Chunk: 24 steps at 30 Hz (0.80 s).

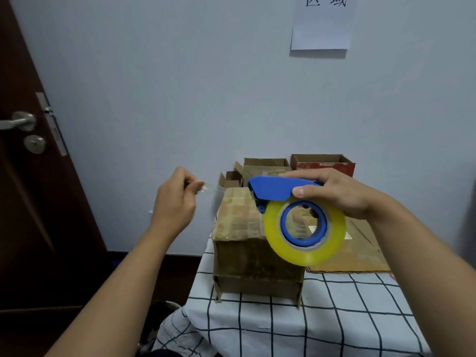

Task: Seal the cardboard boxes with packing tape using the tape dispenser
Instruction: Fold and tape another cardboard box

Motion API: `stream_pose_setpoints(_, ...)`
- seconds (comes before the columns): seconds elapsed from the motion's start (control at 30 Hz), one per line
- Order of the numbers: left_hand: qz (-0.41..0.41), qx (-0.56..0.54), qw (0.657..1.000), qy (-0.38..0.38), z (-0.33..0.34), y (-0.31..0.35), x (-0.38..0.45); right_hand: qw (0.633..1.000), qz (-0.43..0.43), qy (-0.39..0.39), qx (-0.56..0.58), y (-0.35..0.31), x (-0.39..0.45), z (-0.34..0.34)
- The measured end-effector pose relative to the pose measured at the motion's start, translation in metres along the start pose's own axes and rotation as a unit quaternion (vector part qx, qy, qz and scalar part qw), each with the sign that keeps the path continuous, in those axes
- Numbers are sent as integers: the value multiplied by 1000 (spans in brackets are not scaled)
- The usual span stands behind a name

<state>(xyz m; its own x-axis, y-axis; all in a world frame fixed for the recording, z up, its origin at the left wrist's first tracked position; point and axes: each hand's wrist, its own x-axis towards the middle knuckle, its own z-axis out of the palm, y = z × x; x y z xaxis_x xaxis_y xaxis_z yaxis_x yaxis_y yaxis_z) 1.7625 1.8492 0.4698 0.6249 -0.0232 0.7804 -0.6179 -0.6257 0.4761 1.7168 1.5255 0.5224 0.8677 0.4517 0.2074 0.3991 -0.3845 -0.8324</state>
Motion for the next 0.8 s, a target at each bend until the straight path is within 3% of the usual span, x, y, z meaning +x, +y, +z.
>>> stream_pose_setpoints(0.13, -2, 55, 998, -38, -4, -12, -7, 1000, 3, -6, -13, 0, -11, -3)
stream_pose_setpoints(0.2, -74, -43, 995, -41, -5, -9, -3, 1000, 3, -3, -11, 1, -13, -2)
stream_pose_setpoints(0.33, -231, -254, 935, -94, -11, 1, 4, 1000, 0, 10, -15, 3, -17, -4)
stream_pose_setpoints(0.57, -291, -422, 840, -179, -19, 4, 14, 994, -46, 77, -67, -8, -14, -18)
stream_pose_setpoints(0.73, -382, -494, 771, -125, -7, 6, 15, 981, -56, 83, -163, -12, -3, -16)
stream_pose_setpoints(0.8, -421, -457, 780, -79, 5, 6, 13, 976, -51, 86, -193, -9, 0, -14)
